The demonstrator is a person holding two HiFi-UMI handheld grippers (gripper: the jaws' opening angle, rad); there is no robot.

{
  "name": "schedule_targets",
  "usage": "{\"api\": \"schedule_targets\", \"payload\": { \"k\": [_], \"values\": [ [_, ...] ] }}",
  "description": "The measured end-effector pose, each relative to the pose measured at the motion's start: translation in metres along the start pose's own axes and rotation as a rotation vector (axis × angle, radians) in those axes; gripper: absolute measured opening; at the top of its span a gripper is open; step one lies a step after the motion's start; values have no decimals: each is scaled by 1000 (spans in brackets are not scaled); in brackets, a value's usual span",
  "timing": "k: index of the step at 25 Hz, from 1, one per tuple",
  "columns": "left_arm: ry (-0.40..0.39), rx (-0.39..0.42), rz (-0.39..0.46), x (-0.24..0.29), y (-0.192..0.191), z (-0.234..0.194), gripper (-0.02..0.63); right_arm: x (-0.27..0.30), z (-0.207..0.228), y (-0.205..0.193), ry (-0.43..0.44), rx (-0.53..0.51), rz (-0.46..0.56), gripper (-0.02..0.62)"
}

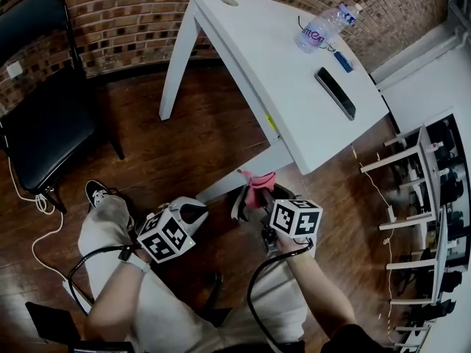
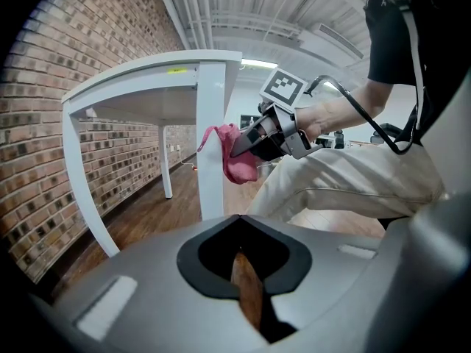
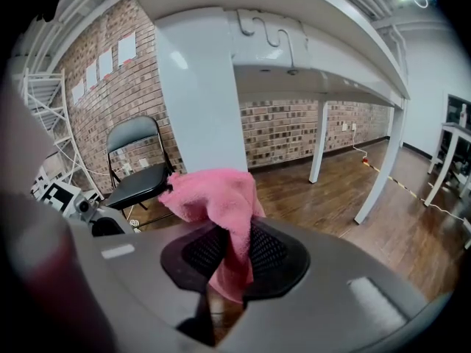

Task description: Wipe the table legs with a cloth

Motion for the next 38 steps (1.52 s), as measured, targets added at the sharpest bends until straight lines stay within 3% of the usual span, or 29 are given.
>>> {"api": "schedule_targets", "payload": {
  "k": [38],
  "values": [
    [-3,3,-14,1,-2,0,0,43,12,-45,-23,20,-119,54]
  ]
}}
Point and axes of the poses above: the fingertips, and each gripper's own axes: x forward along the fingers, z to its right, y out of its top, the point moved 4 cm from there along -x, backward along the fingers, and after that the axes turned 6 degrees about y, right-handed, at the moved point
